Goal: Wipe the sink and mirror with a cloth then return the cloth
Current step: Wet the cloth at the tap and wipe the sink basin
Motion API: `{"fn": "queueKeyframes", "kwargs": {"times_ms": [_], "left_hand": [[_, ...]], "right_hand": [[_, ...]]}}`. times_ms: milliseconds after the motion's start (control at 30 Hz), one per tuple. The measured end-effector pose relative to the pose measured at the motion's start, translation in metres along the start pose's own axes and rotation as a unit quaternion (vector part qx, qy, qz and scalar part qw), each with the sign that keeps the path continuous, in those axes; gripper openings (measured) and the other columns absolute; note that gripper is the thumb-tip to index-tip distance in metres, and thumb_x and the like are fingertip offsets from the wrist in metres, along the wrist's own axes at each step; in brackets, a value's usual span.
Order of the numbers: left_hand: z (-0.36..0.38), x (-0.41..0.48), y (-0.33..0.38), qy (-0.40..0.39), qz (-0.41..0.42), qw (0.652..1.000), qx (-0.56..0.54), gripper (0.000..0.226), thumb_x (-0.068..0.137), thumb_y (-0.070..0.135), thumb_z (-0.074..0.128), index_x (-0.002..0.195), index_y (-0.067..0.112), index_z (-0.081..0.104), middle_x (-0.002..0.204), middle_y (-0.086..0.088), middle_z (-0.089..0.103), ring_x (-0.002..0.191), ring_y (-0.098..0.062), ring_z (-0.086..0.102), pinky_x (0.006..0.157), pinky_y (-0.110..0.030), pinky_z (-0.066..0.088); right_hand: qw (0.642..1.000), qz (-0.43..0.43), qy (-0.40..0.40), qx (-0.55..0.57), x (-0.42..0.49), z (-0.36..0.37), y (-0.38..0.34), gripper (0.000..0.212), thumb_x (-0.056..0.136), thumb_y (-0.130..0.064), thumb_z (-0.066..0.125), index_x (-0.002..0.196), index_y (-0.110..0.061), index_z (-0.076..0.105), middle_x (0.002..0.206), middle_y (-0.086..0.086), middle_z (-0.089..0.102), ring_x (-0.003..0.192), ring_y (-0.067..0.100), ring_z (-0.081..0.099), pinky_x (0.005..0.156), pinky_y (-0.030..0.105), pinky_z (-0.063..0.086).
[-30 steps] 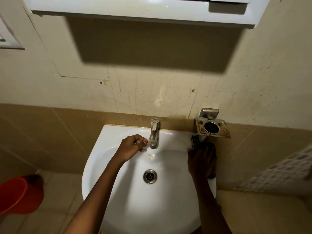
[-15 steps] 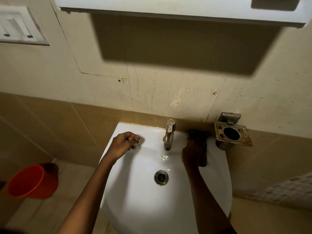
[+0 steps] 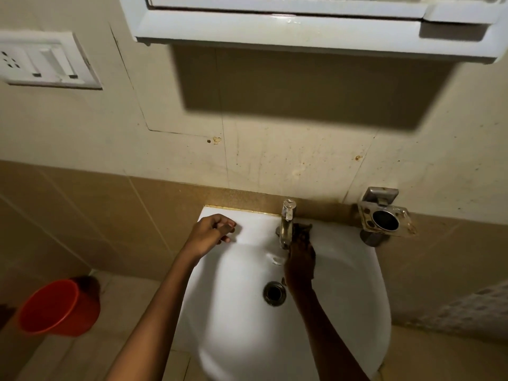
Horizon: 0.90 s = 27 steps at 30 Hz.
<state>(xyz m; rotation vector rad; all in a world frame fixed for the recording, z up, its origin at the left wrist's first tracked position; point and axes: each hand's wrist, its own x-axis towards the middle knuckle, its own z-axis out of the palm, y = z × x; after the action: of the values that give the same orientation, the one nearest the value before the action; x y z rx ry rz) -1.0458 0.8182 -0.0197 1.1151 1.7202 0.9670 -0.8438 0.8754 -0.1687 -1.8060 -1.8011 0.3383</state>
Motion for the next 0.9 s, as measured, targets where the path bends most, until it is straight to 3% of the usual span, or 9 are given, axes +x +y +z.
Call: {"fn": "queueKeyframes", "kwargs": {"times_ms": [100,200,300,367,433,533,600,700,900], "left_hand": [[-0.014,0.005,0.002,0.001,0.006,1.0,0.002,0.016,0.091,0.011,0.053,0.083,0.02,0.064,0.093,-0.006,0.069,0.065,-0.016,0.063,0.063,-0.02,0.045],[-0.02,0.013,0.001,-0.008,0.006,1.0,0.01,0.016,0.091,0.011,0.053,0.083,0.02,0.064,0.093,-0.005,0.068,0.065,-0.015,0.063,0.064,-0.021,0.044],[-0.023,0.018,-0.003,-0.013,-0.002,1.0,0.017,0.012,0.091,0.013,0.054,0.087,0.017,0.065,0.094,-0.006,0.068,0.066,-0.015,0.063,0.063,-0.018,0.044],[-0.027,0.02,-0.008,-0.005,-0.012,1.0,0.022,0.011,0.09,0.014,0.055,0.088,0.016,0.066,0.094,-0.006,0.069,0.068,-0.016,0.063,0.063,-0.02,0.043],[-0.034,0.021,-0.013,0.014,-0.024,0.999,0.024,0.012,0.09,0.015,0.055,0.09,0.013,0.067,0.094,-0.006,0.069,0.068,-0.015,0.063,0.063,-0.02,0.043],[-0.05,0.022,-0.021,0.04,-0.033,0.999,0.01,0.013,0.091,0.011,0.054,0.096,0.007,0.066,0.096,-0.009,0.068,0.066,-0.014,0.06,0.055,-0.013,0.045],[-0.062,0.021,-0.026,0.048,-0.04,0.998,0.004,0.013,0.091,0.011,0.055,0.096,0.008,0.066,0.098,-0.012,0.068,0.067,-0.015,0.059,0.057,-0.015,0.045],[-0.08,0.019,-0.035,0.06,-0.048,0.997,0.008,0.015,0.091,0.015,0.056,0.096,0.008,0.068,0.101,-0.021,0.071,0.075,-0.022,0.06,0.064,-0.024,0.043],[-0.096,0.011,-0.048,0.07,-0.07,0.995,0.01,0.021,0.092,0.018,0.055,0.101,0.004,0.067,0.098,-0.017,0.069,0.07,-0.018,0.059,0.065,-0.027,0.041]], "right_hand": [[0.999,-0.035,0.029,-0.012,-0.023,0.011,-0.011,0.056,0.072,0.007,0.025,0.115,0.004,0.06,0.118,0.032,0.059,0.115,0.045,0.053,0.088,0.055,0.051],[0.998,-0.064,0.005,-0.015,-0.031,0.009,-0.033,0.055,0.084,0.01,0.033,0.131,-0.01,0.051,0.137,0.022,0.049,0.131,0.035,0.039,0.107,0.039,0.037],[0.996,-0.081,-0.038,-0.003,-0.027,0.015,-0.056,0.042,0.078,0.0,0.04,0.108,-0.008,0.069,0.102,0.014,0.072,0.094,0.032,0.069,0.077,0.039,0.056],[0.998,-0.038,-0.05,-0.02,-0.012,0.019,-0.068,0.035,0.074,-0.002,0.049,0.1,-0.005,0.072,0.096,0.015,0.074,0.091,0.031,0.07,0.071,0.039,0.058],[1.0,0.004,-0.019,-0.014,0.0,0.027,-0.079,0.032,0.078,-0.005,0.053,0.106,0.001,0.067,0.104,0.019,0.071,0.099,0.034,0.067,0.08,0.043,0.055],[0.998,0.062,0.008,-0.018,0.005,0.045,-0.097,0.045,0.086,-0.016,0.034,0.115,0.004,0.061,0.115,0.021,0.066,0.11,0.037,0.061,0.1,0.043,0.041],[0.995,0.099,0.014,-0.004,0.015,0.051,-0.114,0.039,0.085,-0.011,0.046,0.117,0.006,0.059,0.116,0.025,0.065,0.112,0.04,0.059,0.105,0.047,0.03],[0.992,0.123,0.001,-0.009,0.021,0.062,-0.129,0.047,0.077,-0.005,0.066,0.121,0.01,0.054,0.122,0.03,0.059,0.118,0.045,0.053,0.103,0.057,0.035],[0.992,-0.083,-0.082,0.05,-0.002,0.086,-0.166,0.042,0.086,0.001,0.053,0.128,0.002,0.051,0.136,0.025,0.049,0.13,0.042,0.041,0.11,0.053,0.028]]}}
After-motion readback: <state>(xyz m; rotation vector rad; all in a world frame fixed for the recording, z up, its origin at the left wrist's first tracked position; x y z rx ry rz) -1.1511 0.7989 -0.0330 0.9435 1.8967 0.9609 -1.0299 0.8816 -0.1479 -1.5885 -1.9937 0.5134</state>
